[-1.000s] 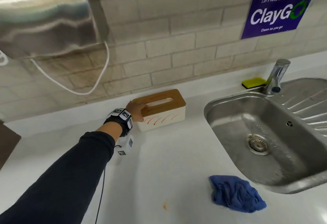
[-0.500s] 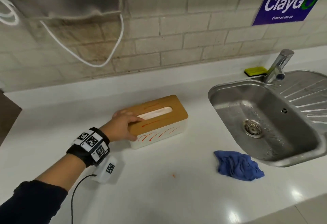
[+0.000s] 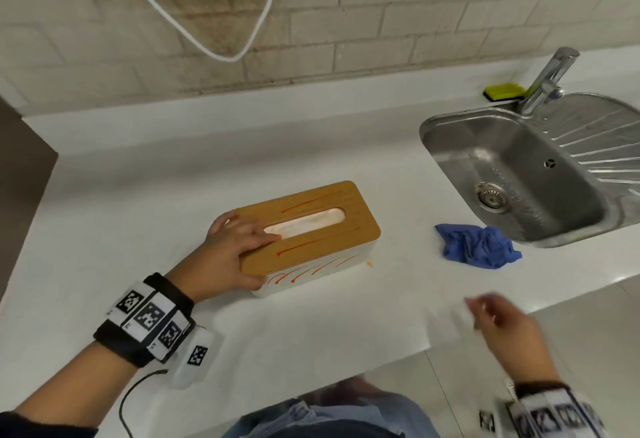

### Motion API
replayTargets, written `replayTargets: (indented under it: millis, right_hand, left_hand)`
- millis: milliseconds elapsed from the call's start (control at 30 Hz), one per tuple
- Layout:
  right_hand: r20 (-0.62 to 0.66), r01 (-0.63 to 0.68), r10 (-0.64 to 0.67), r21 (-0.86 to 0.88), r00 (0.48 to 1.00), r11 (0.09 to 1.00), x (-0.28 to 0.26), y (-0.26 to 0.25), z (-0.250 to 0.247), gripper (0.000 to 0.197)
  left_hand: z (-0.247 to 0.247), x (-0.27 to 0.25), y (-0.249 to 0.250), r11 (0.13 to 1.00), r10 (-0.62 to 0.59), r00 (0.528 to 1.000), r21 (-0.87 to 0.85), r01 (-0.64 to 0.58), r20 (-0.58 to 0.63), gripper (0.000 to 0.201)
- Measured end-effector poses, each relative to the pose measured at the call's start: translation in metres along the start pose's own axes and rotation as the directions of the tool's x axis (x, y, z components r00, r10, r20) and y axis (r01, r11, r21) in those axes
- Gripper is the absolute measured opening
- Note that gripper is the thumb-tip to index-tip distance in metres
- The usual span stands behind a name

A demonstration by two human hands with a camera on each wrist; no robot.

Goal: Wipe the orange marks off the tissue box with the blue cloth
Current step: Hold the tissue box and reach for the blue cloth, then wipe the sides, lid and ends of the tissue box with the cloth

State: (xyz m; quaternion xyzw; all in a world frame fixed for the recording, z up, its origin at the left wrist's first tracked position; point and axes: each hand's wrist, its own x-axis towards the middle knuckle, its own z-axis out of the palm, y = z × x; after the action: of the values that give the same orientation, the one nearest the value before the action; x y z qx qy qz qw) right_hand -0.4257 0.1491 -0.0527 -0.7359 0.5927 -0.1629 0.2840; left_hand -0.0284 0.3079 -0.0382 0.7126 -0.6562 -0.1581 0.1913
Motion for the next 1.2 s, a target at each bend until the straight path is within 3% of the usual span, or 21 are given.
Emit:
replayTargets:
  millis: [67, 100, 133, 200, 300, 400, 500, 600, 700, 766, 866, 933, 1000, 1066, 1100, 1200]
  right_hand:
    - [-0.147, 0.119, -0.127, -0.061, 0.981, 0.991, 0.035, -0.013, -0.004, 0.009]
    - [-0.158, 0.140, -0.166, -0.164, 0.973, 0.977, 0.061, -0.014, -0.003, 0.025]
    - [-0.098, 0.101, -0.134, -0.286, 0.986, 0.953, 0.088, -0.012, -0.002, 0.041]
    - [0.060, -0.016, 0.054, -0.515, 0.997, 0.857, 0.126, -0.009, 0.000, 0.054]
    - [0.252, -0.048, 0.261, -0.628, 0.932, 0.777, 0.151, -0.003, 0.005, 0.059]
    - [0.219, -0.017, 0.210, -0.653, 0.953, 0.757, 0.160, -0.001, 0.012, 0.053]
    - [0.241, -0.004, 0.152, -0.522, 0.959, 0.853, 0.162, -0.005, 0.013, 0.027]
    - [0.165, -0.011, 0.026, -0.087, 0.986, 0.996, 0.140, -0.037, 0.008, 0.011]
    - [0.003, 0.180, -0.194, 0.360, 0.981, 0.916, 0.092, -0.097, 0.012, 0.011]
    - [-0.053, 0.346, -0.367, 0.478, 0.929, 0.807, 0.075, -0.129, 0.025, 0.012]
    - [-0.106, 0.465, -0.470, 0.440, 0.877, 0.769, 0.071, -0.157, 0.062, 0.013]
    - [-0.140, 0.533, -0.514, 0.264, 0.846, 0.804, 0.070, -0.163, 0.089, 0.028]
    - [-0.174, 0.649, -0.639, 0.004, 0.750, 0.761, 0.069, -0.162, 0.110, 0.041]
    - [-0.205, 0.736, -0.736, -0.089, 0.645, 0.671, 0.073, -0.163, 0.122, 0.040]
    - [-0.217, 0.759, -0.756, -0.084, 0.618, 0.645, 0.075, -0.162, 0.127, 0.039]
    - [-0.217, 0.743, -0.728, -0.020, 0.650, 0.669, 0.076, -0.169, 0.138, 0.038]
  left_hand:
    - [0.001, -0.003, -0.001, 1.000, 0.005, 1.000, -0.002, -0.005, 0.001, 0.074]
    - [0.001, -0.004, -0.001, 1.000, 0.007, 1.000, -0.005, -0.007, -0.008, 0.074]
    - [0.001, -0.004, 0.000, 1.000, 0.002, 1.000, -0.019, -0.002, -0.022, 0.074]
    - [-0.005, -0.003, 0.004, 0.995, -0.039, 0.998, -0.098, 0.034, -0.046, 0.071]
    - [-0.013, 0.000, 0.002, 0.966, -0.108, 0.992, -0.243, 0.089, -0.066, 0.067]
    - [-0.017, 0.008, -0.004, 0.930, -0.189, 0.980, -0.332, 0.156, -0.069, 0.066]
    - [-0.023, 0.018, -0.008, 0.919, -0.247, 0.966, -0.337, 0.207, -0.080, 0.059]
    - [-0.025, 0.024, -0.017, 0.908, -0.305, 0.945, -0.334, 0.252, -0.117, 0.054]
    - [-0.022, 0.027, -0.014, 0.907, -0.318, 0.931, -0.345, 0.243, -0.180, 0.056]
    - [-0.022, 0.029, -0.009, 0.902, -0.330, 0.917, -0.362, 0.236, -0.224, 0.058]
    - [-0.022, 0.029, -0.008, 0.886, -0.358, 0.903, -0.390, 0.249, -0.238, 0.059]
    - [-0.024, 0.030, -0.012, 0.883, -0.356, 0.904, -0.402, 0.243, -0.235, 0.059]
    - [-0.021, 0.032, -0.019, 0.867, -0.368, 0.902, -0.434, 0.245, -0.226, 0.058]
    - [-0.015, 0.033, -0.030, 0.839, -0.390, 0.894, -0.485, 0.246, -0.220, 0.056]
    - [-0.012, 0.034, -0.033, 0.826, -0.402, 0.891, -0.503, 0.253, -0.211, 0.055]
    - [-0.011, 0.034, -0.034, 0.816, -0.402, 0.896, -0.517, 0.258, -0.187, 0.058]
